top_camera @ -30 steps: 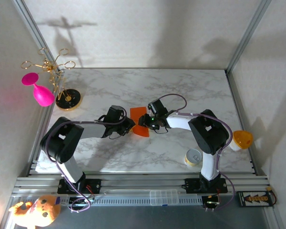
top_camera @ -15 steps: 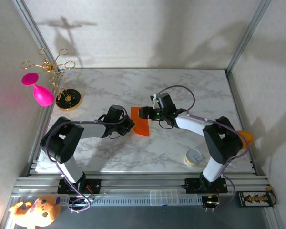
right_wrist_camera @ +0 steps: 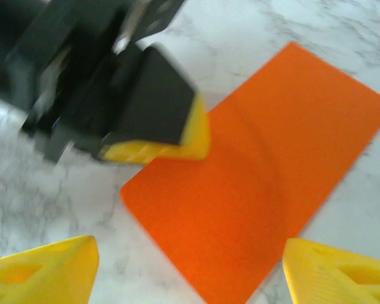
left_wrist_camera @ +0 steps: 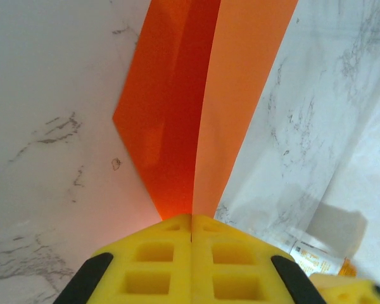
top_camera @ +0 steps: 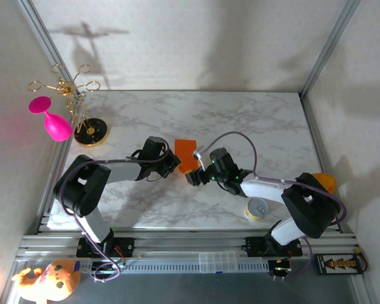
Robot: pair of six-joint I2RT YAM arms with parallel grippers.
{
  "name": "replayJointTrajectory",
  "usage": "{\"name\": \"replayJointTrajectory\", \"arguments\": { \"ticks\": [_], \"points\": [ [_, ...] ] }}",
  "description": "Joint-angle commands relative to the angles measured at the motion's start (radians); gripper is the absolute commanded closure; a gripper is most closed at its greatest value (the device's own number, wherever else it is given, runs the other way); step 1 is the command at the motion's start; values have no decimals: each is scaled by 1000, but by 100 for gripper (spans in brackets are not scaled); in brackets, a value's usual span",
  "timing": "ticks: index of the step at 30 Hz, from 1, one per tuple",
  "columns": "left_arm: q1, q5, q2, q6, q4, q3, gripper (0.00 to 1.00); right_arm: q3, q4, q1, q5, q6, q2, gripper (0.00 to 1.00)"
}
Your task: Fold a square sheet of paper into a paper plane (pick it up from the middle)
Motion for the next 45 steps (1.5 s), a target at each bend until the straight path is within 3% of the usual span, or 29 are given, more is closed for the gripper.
{"name": "replayJointTrajectory", "arguments": {
  "ticks": [1, 9, 18, 24, 38, 45],
  "points": [
    [2, 13, -9, -9, -18, 26, 100, -90, 253, 45, 46, -149, -30, 19],
    [-2, 16, -7, -12, -15, 27, 100, -51, 297, 124, 215, -291, 113, 22],
    [-5, 20, -4, -12, -15, 27, 100, -24, 416, 149, 278, -379, 221, 34],
    [-8, 23, 0, -13, -12, 24, 100, -9, 450, 156, 292, -421, 249, 55],
    [-8, 17, -1, -12, -21, 15, 100, 20, 414, 185, 293, -465, 268, 89],
    [50, -55, -69, 30, -102, 3, 88, 12, 354, 186, 256, -419, 238, 100]
  ]
}}
